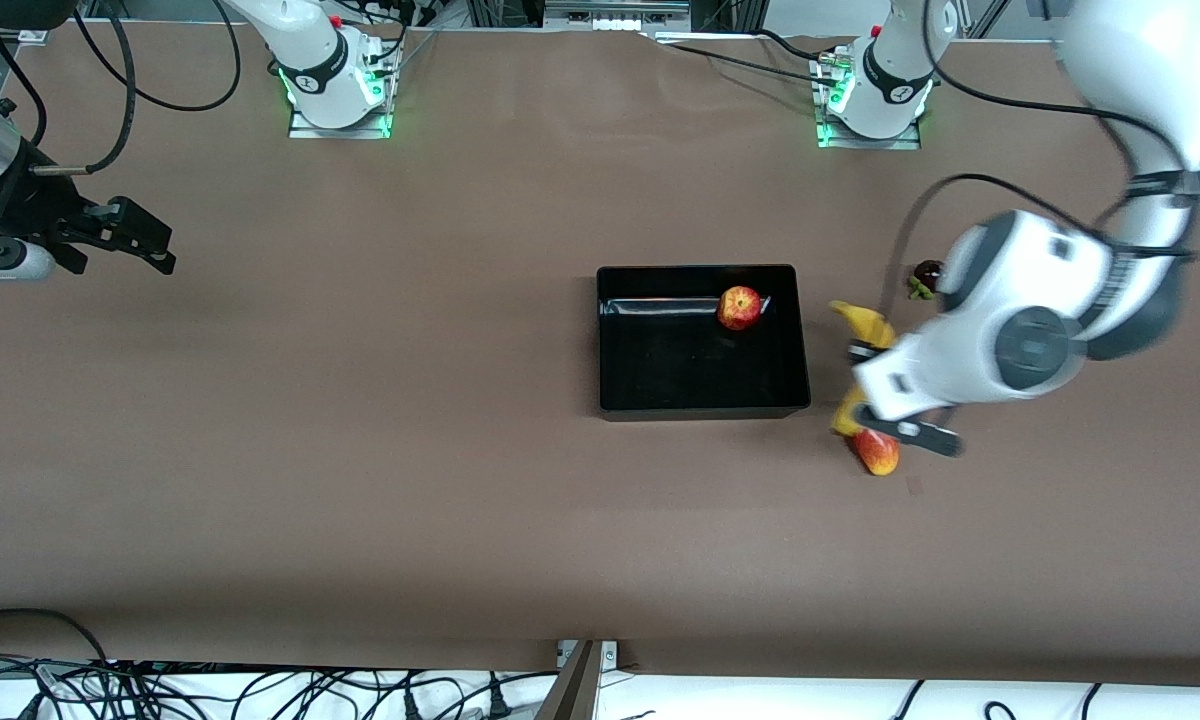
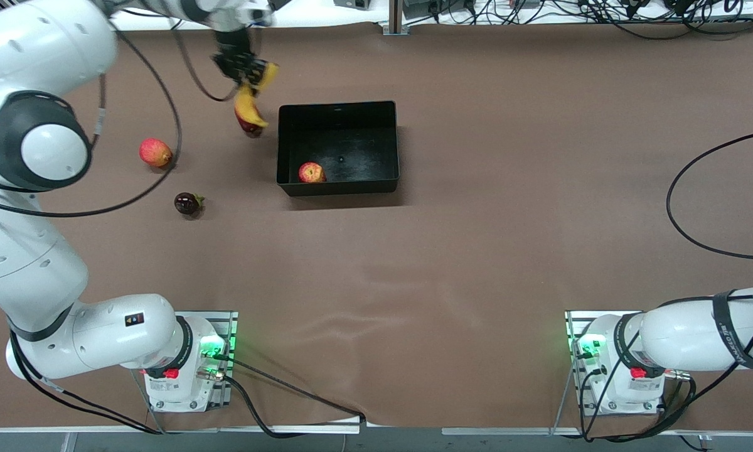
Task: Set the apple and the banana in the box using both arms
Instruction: 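Carry the banana with the left gripper over the black box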
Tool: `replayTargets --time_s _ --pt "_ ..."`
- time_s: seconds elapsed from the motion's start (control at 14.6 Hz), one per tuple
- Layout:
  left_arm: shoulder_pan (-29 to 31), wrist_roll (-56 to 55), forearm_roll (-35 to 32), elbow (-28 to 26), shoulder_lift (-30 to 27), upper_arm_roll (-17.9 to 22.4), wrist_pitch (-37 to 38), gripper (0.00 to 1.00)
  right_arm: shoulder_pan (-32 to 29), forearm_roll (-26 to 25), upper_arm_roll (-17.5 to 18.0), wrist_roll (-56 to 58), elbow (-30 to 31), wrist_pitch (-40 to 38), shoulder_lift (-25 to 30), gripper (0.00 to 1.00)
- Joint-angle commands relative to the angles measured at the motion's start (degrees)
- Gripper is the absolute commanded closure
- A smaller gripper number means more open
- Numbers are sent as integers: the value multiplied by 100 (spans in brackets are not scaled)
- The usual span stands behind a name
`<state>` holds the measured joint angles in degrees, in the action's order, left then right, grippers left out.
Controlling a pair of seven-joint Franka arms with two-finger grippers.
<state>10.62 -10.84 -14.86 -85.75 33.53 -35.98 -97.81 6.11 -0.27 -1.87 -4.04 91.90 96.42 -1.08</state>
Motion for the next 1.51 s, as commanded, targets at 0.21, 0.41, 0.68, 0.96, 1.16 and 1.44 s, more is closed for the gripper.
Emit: replayTargets --time_s 0.21,0.41,0.68,0.96,1.16,1.44 --pt "-1429 -2165 80 41 662 47 -949 99 -31 -52 47 -1 -110 -18 -42 0" --pt "-1887 -2773 27 23 961 91 -1371 99 -31 -52 47 -1 -119 -18 -42 0" --pt "-2116 -2949 -236 -47 1374 293 -1864 94 -31 -44 47 -1 -119 -26 -42 0" --pt "-2143 -3056 -307 -47 1419 337 -1891 33 -31 -44 47 -1 -119 -26 -42 0" --pt "-2055 -3073 -298 -38 1314 329 -1786 0 -31 -44 47 -10 -110 -26 -42 0" --pt "-1354 -2986 315 58 429 110 -1093 0 -31 -44 47 -1 -110 -26 -42 0"
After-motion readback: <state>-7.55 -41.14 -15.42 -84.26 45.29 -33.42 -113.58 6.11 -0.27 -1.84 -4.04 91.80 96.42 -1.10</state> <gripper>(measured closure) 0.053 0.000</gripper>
